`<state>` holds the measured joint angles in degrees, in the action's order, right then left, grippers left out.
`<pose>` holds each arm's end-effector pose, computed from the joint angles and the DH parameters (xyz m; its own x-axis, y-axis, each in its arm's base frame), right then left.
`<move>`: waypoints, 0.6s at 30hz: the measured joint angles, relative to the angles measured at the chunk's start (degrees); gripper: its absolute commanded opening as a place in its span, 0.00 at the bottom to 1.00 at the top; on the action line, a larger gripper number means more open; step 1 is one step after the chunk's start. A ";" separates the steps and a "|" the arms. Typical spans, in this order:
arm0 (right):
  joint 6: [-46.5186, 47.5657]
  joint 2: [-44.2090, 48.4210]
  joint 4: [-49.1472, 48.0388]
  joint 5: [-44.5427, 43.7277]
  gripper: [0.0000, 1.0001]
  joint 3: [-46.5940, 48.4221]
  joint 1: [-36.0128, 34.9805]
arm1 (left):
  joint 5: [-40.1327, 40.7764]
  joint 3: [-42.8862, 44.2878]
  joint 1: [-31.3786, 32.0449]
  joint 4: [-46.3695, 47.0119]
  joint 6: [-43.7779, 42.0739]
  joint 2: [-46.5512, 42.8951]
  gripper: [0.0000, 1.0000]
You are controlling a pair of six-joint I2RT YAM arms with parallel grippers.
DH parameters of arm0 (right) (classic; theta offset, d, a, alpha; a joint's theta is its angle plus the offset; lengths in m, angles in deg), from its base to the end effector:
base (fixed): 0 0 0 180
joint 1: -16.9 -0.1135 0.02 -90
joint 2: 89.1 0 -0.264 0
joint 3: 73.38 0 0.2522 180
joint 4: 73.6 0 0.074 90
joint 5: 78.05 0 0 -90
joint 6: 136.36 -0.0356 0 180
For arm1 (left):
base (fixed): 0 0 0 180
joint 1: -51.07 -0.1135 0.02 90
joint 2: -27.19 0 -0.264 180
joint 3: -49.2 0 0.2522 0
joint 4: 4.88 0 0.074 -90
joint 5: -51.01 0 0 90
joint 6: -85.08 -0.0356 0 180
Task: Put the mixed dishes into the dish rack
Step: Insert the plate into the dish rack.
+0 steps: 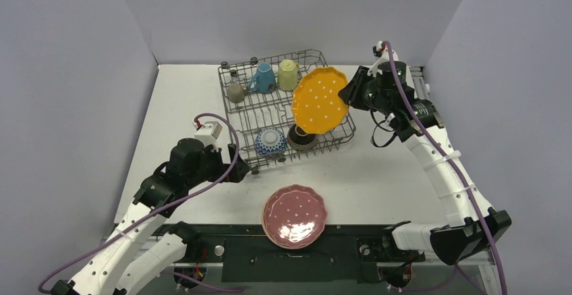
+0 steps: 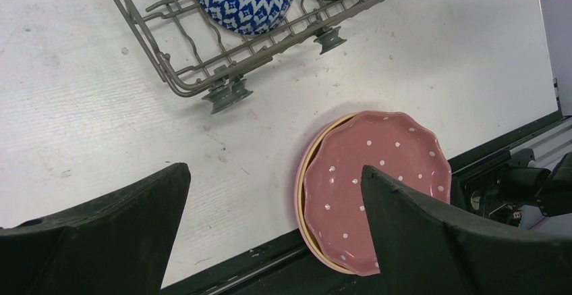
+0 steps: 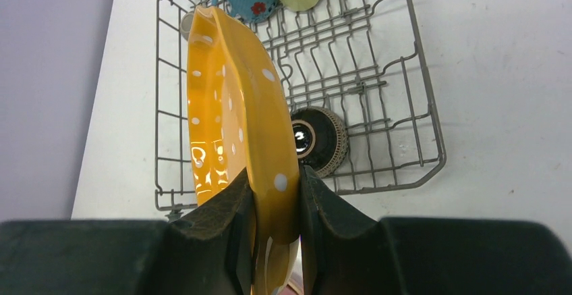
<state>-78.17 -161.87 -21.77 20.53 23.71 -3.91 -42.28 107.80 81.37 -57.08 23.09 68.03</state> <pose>0.2491 0.1003 0.4191 -0.6173 0.3230 -0.7174 -0.1761 0.8320 0.5261 0.1292 -0.0778 0.3011 -0.6868 -0.1417 -0.7129 0.2515 0.8739 -0.4160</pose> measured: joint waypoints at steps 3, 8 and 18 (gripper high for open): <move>0.79 -1.70 -1.07 -1.40 0.00 1.03 0.28 | 0.02 -0.11 -0.04 0.04 0.00 -1.44 0.96; 2.36 -4.44 -2.58 -4.57 0.00 1.55 0.28 | 0.09 -0.11 -0.04 0.07 0.00 -2.03 0.96; 6.60 -8.92 -8.07 -11.96 0.00 1.73 0.28 | 0.20 -0.13 -0.04 0.04 0.00 -1.99 0.97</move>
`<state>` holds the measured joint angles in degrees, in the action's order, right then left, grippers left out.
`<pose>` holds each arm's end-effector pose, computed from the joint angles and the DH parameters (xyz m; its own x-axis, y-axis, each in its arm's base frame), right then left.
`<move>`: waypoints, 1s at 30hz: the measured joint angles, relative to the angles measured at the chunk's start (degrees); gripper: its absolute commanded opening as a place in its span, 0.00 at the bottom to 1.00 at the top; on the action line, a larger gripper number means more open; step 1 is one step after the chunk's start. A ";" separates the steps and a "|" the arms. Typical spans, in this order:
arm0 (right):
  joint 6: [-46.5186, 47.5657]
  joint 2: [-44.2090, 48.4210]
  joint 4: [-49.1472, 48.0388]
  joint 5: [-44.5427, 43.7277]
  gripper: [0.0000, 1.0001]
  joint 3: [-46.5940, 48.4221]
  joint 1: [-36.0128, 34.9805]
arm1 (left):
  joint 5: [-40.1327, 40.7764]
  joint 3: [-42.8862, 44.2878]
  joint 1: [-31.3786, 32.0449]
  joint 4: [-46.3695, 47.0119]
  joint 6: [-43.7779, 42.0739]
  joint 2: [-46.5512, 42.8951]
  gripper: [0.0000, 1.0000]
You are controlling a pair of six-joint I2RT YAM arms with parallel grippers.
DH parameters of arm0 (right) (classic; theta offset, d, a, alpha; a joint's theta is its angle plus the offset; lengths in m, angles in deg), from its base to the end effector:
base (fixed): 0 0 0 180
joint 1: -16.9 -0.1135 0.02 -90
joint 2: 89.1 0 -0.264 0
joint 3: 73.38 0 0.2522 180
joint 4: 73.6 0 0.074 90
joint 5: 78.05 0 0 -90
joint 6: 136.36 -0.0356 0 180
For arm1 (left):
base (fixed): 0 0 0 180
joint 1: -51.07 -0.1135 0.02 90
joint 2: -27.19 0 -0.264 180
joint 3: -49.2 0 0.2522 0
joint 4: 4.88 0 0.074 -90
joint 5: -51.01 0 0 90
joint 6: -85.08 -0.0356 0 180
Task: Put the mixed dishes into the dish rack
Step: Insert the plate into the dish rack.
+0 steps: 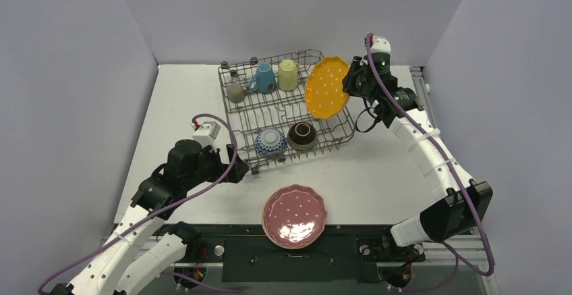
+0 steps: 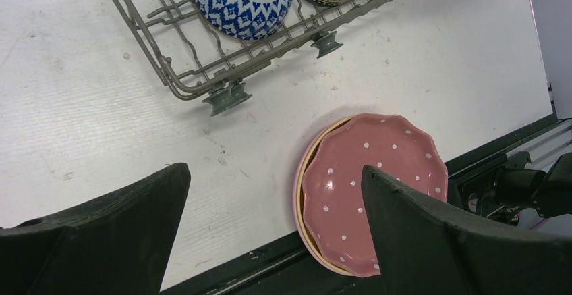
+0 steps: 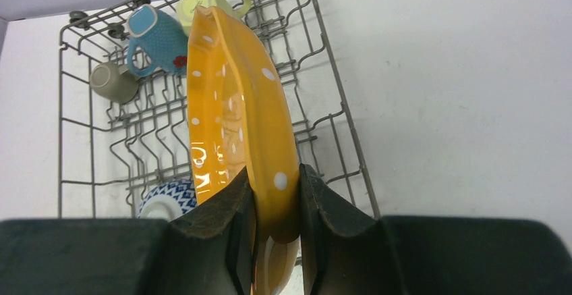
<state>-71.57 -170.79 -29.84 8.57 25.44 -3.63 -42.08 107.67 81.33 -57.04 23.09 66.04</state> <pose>0.3011 0.1105 0.3999 -0.5079 0.2638 -0.8200 -0.0933 0.9295 0.3568 0.1237 -0.0744 0.3049 -0.6649 -0.1550 -0.7307 0.2607 0.8685 -0.4215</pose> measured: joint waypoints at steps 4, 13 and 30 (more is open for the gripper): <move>3.08 -3.41 -1.22 -2.84 0.00 2.21 0.00 | 0.04 0.00 -0.07 0.00 0.00 0.07 0.97; 9.18 -10.64 -1.70 -7.06 0.00 8.35 -0.04 | 0.09 0.00 -1.14 0.00 0.00 0.50 0.97; 23.04 -22.82 -2.82 -18.38 0.00 18.32 -8.15 | 0.04 0.00 -2.25 0.00 -0.02 1.36 0.97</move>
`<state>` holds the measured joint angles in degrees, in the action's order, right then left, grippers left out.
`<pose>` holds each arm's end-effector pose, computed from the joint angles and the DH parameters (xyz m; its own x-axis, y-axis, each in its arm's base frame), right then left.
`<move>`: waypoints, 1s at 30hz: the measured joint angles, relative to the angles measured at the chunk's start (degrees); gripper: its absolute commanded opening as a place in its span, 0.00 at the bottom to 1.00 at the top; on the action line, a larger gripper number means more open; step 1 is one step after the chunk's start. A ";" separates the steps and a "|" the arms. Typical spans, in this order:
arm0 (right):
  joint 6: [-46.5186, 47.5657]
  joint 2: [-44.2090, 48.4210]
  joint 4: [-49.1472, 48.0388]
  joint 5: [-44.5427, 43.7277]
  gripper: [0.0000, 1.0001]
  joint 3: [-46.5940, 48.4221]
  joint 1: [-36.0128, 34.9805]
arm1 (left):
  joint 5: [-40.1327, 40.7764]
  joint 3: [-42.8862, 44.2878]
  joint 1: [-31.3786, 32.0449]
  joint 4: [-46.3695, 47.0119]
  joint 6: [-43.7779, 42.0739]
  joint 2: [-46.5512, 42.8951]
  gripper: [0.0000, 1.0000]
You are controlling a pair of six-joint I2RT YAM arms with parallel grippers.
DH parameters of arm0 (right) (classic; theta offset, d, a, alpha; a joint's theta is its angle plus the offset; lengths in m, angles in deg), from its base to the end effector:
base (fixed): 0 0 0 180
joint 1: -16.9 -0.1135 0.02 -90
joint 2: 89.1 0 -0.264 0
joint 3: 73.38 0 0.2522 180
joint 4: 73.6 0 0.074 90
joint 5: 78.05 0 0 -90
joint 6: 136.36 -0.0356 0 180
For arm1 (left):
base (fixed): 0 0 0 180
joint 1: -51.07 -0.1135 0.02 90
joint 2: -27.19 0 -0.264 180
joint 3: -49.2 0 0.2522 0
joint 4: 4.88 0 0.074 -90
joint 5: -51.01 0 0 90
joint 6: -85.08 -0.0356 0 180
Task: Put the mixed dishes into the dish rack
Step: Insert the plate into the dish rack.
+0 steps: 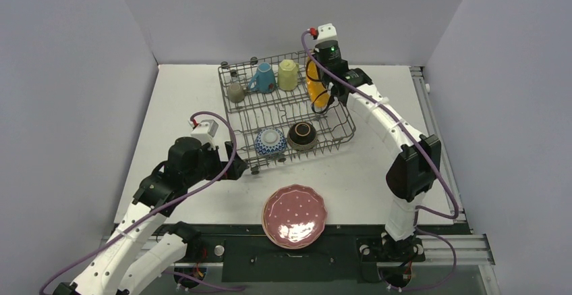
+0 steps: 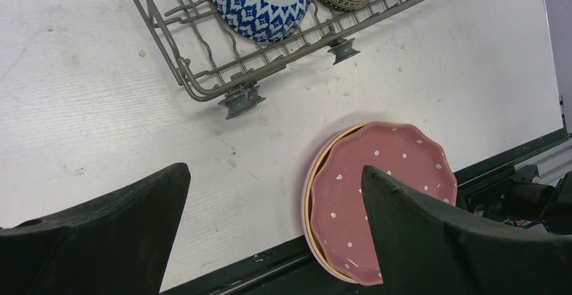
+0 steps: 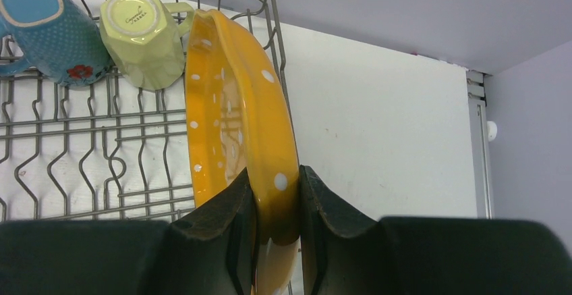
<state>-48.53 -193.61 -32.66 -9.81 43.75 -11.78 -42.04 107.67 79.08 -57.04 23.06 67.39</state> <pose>0.3805 0.1931 0.3734 -0.4219 -0.1907 -0.8863 -0.1435 0.9793 -0.1424 0.1305 -0.0715 0.3019 -0.6731 -0.1726 -0.7192 0.2176 0.8831 -0.4157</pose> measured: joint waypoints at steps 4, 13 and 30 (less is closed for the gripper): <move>2.16 -2.95 -0.02 -1.90 0.00 2.56 -1.03 | -0.07 0.00 -0.39 0.02 0.00 0.00 0.97; 4.98 -6.01 0.52 -6.05 0.00 5.27 -1.03 | -0.42 0.00 -1.03 0.04 -0.09 0.37 0.97; 5.62 -12.26 -0.52 -7.93 0.00 6.05 -1.05 | -0.74 -0.02 -1.97 0.04 -0.17 0.48 0.97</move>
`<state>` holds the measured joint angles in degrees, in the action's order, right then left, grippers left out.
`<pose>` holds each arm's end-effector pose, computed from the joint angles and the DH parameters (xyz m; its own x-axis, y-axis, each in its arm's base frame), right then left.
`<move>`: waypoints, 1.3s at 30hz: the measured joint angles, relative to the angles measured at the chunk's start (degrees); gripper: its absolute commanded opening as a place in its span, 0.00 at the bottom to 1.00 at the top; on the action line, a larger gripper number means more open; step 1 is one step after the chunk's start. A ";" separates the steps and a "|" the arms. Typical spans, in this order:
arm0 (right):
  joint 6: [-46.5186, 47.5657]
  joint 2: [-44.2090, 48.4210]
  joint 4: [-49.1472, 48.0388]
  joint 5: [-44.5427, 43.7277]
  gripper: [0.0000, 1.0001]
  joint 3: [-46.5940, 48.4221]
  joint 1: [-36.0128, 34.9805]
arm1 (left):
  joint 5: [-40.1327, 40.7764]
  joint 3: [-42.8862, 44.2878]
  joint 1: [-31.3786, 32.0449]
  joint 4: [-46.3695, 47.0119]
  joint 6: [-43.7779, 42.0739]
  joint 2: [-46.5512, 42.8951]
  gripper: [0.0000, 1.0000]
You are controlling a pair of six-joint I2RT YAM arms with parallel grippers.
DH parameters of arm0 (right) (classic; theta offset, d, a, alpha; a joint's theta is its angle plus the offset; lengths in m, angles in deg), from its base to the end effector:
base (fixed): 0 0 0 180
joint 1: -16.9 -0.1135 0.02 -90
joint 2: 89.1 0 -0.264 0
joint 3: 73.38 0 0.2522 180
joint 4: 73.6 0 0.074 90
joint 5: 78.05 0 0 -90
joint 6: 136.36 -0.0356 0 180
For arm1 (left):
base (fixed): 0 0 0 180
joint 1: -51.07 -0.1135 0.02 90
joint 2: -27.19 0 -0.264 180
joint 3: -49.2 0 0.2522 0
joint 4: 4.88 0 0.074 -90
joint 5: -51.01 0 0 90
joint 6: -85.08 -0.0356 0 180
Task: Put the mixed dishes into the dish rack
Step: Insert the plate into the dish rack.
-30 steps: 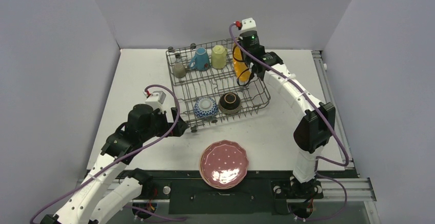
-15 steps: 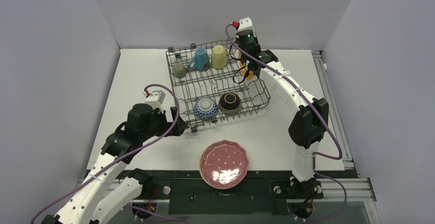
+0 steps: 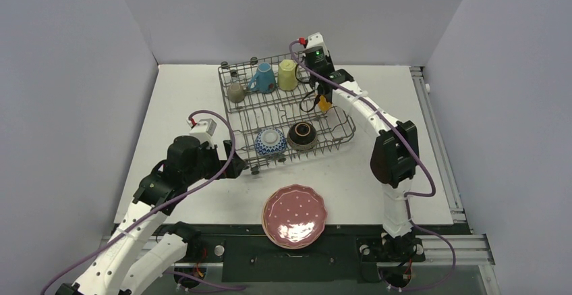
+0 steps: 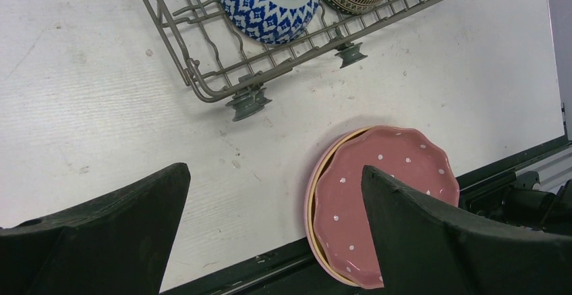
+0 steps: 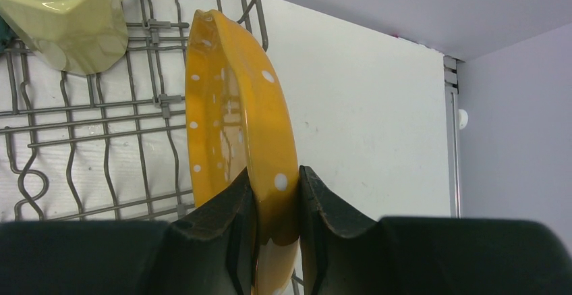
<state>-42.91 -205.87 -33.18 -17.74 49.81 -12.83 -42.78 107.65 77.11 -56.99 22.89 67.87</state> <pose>0.4225 0.2210 0.3187 -0.4802 -0.3345 -0.8109 -0.1033 0.9396 -0.3264 0.1341 -0.0681 0.3008 -0.6755 -0.1880 -0.7129 0.1944 0.8873 -0.4182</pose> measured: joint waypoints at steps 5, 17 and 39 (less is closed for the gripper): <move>-0.24 -1.66 -0.11 0.17 0.00 1.03 0.00 | -0.17 -0.04 -0.37 0.00 0.00 0.07 0.97; -1.07 -2.29 -0.11 0.17 0.00 1.29 -0.48 | -0.90 -0.09 -1.03 0.00 -0.02 0.33 0.97; -0.66 -2.95 -7.21 -0.31 0.00 -3.19 -0.79 | -1.46 -0.09 -1.79 0.02 -0.02 0.33 0.97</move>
<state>-43.57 -208.82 -40.39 -18.05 46.62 -13.62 -44.25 107.56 75.32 -56.97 22.87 68.20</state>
